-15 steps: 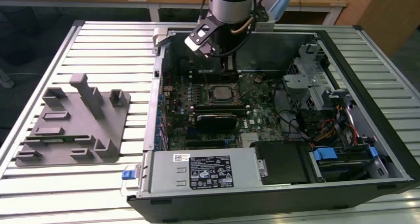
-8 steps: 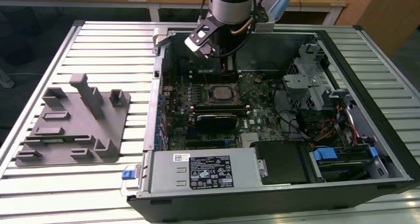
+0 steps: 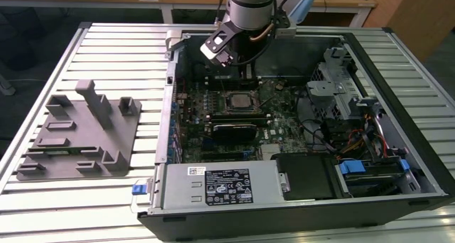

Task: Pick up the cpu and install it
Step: 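Place the cpu into insertion slot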

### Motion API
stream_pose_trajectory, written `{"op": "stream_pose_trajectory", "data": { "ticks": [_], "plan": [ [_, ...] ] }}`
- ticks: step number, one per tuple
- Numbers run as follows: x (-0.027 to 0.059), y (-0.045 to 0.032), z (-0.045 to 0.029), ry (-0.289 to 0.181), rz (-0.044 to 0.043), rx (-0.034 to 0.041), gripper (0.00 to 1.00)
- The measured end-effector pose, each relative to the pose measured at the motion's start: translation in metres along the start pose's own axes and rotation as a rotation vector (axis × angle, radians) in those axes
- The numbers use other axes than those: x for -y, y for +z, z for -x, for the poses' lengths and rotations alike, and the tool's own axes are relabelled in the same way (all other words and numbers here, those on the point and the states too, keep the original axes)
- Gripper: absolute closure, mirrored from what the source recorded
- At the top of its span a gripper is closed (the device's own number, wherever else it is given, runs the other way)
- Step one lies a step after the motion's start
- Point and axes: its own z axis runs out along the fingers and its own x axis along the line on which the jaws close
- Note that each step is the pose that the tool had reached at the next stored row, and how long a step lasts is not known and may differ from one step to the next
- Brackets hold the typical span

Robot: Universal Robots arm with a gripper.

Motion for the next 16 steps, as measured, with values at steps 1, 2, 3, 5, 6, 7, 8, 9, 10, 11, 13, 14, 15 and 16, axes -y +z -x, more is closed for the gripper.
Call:
{"op": "stream_pose_trajectory", "data": {
  "ticks": [1, 2, 3, 5, 6, 7, 8, 9, 10, 11, 13, 14, 15, 16],
  "plan": [
    [0.0, 0.0, 0.0, 0.0, 0.0, 0.0001, 0.89],
    [0.0, 0.0, 0.0, 0.0, -0.0001, 0.0002, 0.89],
    [0.0, 0.0, 0.0, 0.0, -0.0001, 0.0002, 0.89],
    [0.0, 0.001, 0.0, 0.0, 0.0002, -0.0004, 0.89],
    [0.0, 0.0016, 0.0, 0.0, 0.0001, -0.0002, 0.89],
    [0.0001, 0.0023, 0.0, 0.0, 0.0, 0.0, 0.89],
    [0.0001, 0.0032, 0.0, 0.0, 0.0001, -0.0001, 0.89],
    [0.0001, 0.0039, 0.0, 0.0, 0.0001, -0.0001, 0.89],
    [0.0002, 0.0046, 0.0001, 0.0, 0.0, 0.0, 0.89],
    [0.0002, 0.0052, 0.0001, 0.0, 0.0001, 0.0, 0.89],
    [0.0002, 0.0058, 0.0001, 0.0, 0.0, 0.0, 0.89],
    [0.0003, 0.0063, 0.0001, 0.0, 0.0001, -0.0001, 0.89],
    [0.0003, 0.0069, 0.0001, -0.001, 0.0001, -0.0001, 0.89],
    [0.0003, 0.0074, 0.0001, -0.003, 0.0, -0.0002, 0.89]
  ]
}}
